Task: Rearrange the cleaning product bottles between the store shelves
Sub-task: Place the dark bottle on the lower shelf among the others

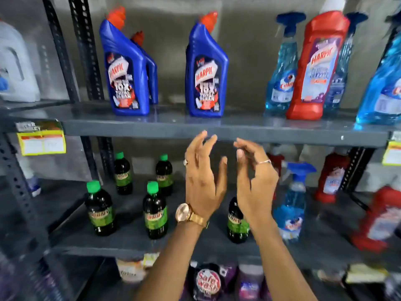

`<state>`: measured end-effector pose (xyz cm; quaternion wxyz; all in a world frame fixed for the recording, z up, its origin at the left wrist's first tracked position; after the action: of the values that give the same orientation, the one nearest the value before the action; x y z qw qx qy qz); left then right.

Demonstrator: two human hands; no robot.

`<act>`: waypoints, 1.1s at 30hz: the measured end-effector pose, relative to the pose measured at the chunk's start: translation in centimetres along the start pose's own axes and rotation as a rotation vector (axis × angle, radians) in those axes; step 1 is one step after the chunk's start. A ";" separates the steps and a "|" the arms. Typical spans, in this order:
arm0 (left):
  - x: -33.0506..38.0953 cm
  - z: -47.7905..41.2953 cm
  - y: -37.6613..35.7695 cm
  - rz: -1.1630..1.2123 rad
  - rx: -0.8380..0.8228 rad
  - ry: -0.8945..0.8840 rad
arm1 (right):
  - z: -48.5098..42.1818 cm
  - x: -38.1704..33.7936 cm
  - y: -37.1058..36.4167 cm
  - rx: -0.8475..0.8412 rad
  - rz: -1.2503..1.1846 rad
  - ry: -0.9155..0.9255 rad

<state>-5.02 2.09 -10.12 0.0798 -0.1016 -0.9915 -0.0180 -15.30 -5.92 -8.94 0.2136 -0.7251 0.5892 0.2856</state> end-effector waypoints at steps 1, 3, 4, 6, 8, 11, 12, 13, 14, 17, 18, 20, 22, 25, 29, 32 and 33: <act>-0.3 2.4 -0.5 0.038 -0.035 0.056 | 1.8 2.2 0.3 -0.013 0.023 -0.041; -1.9 6.7 -2.1 0.108 -0.123 0.223 | 4.6 7.4 0.7 -0.032 0.098 -0.152; -3.0 9.1 -3.1 0.132 -0.173 0.325 | 5.8 10.3 0.9 -0.053 0.142 -0.234; -5.3 13.7 -5.2 0.163 -0.290 0.537 | 8.3 16.6 0.9 -0.165 0.193 -0.447; -7.0 17.9 -7.7 0.233 -0.431 0.757 | 10.5 22.9 0.8 -0.266 0.215 -0.682; -8.3 22.2 -10.7 0.366 -0.630 1.001 | 11.8 25.9 0.0 -0.373 0.141 -0.908; -8.5 22.7 -11.4 0.389 -0.672 1.019 | 12.1 26.3 -0.4 -0.408 0.118 -0.950; -8.7 23.0 -12.1 0.405 -0.707 1.009 | 12.3 26.5 -0.8 -0.445 0.101 -0.986; -8.8 23.1 -12.7 0.418 -0.733 0.992 | 12.4 26.7 -1.0 -0.469 0.092 -0.997; -9.4 23.2 -13.7 0.459 -0.768 0.970 | 11.9 27.5 -0.7 -0.440 0.147 -0.964; -9.7 23.1 -13.6 0.469 -0.765 0.967 | 11.8 27.6 -0.8 -0.452 0.187 -0.943; -10.3 23.1 -13.2 0.482 -0.766 0.955 | 11.8 27.5 -1.2 -0.485 0.236 -0.919; -11.1 23.3 -12.3 0.476 -0.763 0.958 | 12.2 27.3 -2.2 -0.519 0.240 -0.900; -12.4 23.1 -9.9 0.449 -0.731 0.956 | 12.9 26.4 -4.5 -0.546 0.218 -0.869; -13.8 22.6 -6.7 0.430 -0.708 0.986 | 13.8 25.3 -7.7 -0.587 0.187 -0.828; -14.2 22.8 -5.3 0.425 -0.722 1.028 | 14.5 24.9 -8.9 -0.595 0.195 -0.807; -14.1 22.7 -5.0 0.432 -0.717 1.031 | 14.8 24.9 -9.0 -0.596 0.200 -0.802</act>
<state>4.08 -4.41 -34.91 0.5068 -0.2965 -0.7164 -0.3769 -5.34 -12.65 -36.75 0.1783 -0.5277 0.4203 0.7163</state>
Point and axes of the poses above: each hand's wrist, its own z-axis away from the middle knuckle, its own y-axis out of the back of the hand, x = y × z, the point moved 9 cm from there along -z, towards the middle knuckle, and after that the axes turned 9 degrees about -y, right-handed, at the moved point
